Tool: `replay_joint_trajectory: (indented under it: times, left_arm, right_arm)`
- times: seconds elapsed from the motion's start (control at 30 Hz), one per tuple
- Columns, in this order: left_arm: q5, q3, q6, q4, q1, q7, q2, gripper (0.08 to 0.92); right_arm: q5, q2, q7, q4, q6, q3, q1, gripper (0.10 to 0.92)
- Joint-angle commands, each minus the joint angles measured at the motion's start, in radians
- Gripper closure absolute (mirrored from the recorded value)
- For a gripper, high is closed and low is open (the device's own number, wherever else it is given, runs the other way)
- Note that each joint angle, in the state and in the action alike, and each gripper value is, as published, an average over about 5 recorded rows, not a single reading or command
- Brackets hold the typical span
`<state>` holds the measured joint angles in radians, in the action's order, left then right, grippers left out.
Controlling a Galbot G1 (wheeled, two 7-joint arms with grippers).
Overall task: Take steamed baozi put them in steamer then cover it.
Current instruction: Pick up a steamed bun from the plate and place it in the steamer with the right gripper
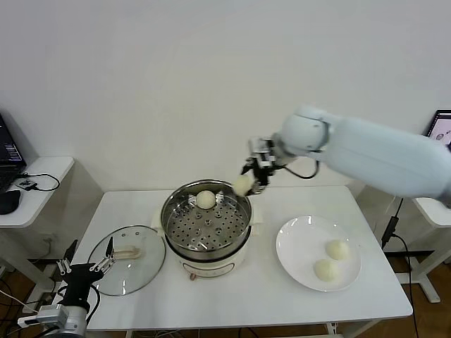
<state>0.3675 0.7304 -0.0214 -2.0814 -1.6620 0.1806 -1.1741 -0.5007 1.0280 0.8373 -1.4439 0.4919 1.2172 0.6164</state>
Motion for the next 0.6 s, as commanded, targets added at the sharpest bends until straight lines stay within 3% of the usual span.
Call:
replay_joint_trajectory:
  times: [0.03,0.6]
  left_arm:
    - [0.0,0.006,0.0,-0.001,-0.002,0.0,-0.001,0.177]
    - [0.001,0.014,-0.004,0.001,-0.002,-0.001,-0.004,0.177]
  right_arm:
    - [-0.133,0.303,-0.107,0.128,0.097,0.037,-0.069,0.386]
    - [-0.105,0.465,-0.173,0.288,0.165,0.025,-0.209,0.382]
